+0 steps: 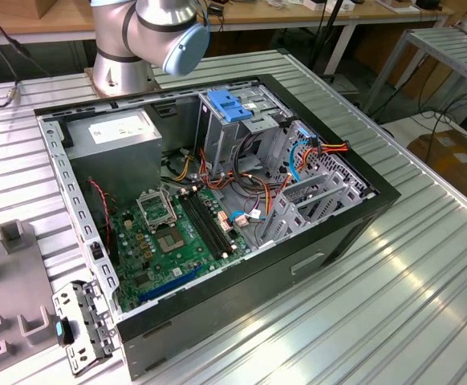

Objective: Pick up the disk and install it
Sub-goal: 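Pick up the disk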

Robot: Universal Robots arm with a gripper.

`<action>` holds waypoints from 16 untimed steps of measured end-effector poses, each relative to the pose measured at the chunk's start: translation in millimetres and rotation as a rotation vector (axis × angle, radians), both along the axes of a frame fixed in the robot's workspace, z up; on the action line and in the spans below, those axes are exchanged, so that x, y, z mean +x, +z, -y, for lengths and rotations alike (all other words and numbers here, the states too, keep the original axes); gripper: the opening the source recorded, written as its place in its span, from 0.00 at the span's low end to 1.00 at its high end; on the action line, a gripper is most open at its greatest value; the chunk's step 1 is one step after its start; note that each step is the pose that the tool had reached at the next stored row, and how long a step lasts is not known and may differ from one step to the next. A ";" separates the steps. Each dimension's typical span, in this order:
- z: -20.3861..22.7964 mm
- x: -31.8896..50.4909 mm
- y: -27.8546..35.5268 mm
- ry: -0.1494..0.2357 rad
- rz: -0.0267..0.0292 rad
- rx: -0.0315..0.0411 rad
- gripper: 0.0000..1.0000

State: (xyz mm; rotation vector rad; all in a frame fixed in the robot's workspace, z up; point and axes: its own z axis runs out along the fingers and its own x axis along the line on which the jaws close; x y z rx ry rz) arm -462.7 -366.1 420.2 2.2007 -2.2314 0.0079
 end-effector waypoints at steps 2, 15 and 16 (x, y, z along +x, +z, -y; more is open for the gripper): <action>0.0 0.0 1.8 0.000 0.0000 0.0000 0.37; 0.0 0.0 16.2 0.000 0.0000 0.0000 0.37; 0.0 0.0 17.0 0.000 -0.0001 0.0000 0.37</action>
